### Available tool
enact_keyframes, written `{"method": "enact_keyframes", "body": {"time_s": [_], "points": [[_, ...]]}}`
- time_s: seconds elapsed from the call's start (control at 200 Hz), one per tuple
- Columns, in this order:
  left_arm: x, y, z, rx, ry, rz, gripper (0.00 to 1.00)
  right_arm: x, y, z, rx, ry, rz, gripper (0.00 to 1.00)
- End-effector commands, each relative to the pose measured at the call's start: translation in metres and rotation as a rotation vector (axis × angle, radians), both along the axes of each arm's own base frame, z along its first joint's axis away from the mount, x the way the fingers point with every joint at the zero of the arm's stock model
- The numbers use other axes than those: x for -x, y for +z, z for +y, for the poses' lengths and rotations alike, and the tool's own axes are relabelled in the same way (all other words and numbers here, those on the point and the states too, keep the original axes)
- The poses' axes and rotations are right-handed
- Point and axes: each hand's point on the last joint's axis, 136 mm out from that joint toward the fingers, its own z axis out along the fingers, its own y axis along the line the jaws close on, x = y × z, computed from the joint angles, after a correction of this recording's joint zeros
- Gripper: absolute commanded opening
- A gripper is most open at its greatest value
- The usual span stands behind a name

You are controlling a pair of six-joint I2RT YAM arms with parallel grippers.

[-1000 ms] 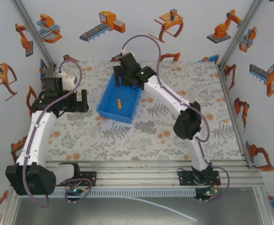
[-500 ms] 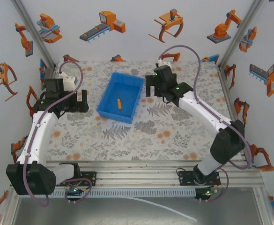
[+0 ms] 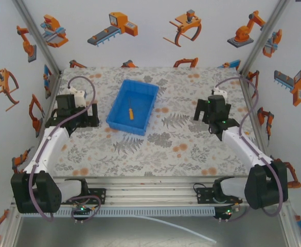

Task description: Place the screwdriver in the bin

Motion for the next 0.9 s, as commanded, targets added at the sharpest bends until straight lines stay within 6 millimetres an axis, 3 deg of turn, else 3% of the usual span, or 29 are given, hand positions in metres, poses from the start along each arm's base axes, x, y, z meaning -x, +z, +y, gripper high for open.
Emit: {"method": "enact_keyframes", "body": {"time_s": [0.0, 0.175, 0.335, 0.441, 0.531, 0.651, 0.846, 0.896], "points": [[-0.02, 0.028, 0.016, -0.003, 0.086, -0.211, 0.97, -0.002, 0.011, -0.018, 0.016, -0.033, -0.139, 0.99], [-0.032, 0.006, 0.027, 0.011, 0.116, -0.227, 0.97, 0.002, 0.0, -0.052, 0.126, -0.112, -0.214, 0.99], [-0.044, -0.024, 0.041, 0.023, 0.154, -0.246, 0.97, 0.0, -0.029, -0.072, 0.161, -0.128, -0.21, 0.99], [-0.048, -0.039, 0.046, 0.035, 0.166, -0.299, 0.97, -0.001, -0.043, -0.074, 0.164, -0.112, -0.229, 0.99], [-0.048, -0.053, 0.044, 0.078, 0.16, -0.306, 0.97, -0.001, -0.044, -0.074, 0.162, -0.115, -0.264, 0.99], [-0.047, -0.061, 0.04, 0.096, 0.149, -0.358, 0.97, -0.006, -0.044, -0.073, 0.161, -0.096, -0.29, 0.99], [-0.042, -0.068, 0.031, 0.092, 0.101, -0.417, 0.97, -0.017, -0.07, -0.062, 0.138, -0.025, -0.298, 0.99], [-0.039, -0.076, 0.03, 0.087, 0.096, -0.426, 0.97, -0.015, -0.069, -0.063, 0.14, -0.03, -0.314, 0.99]]}}
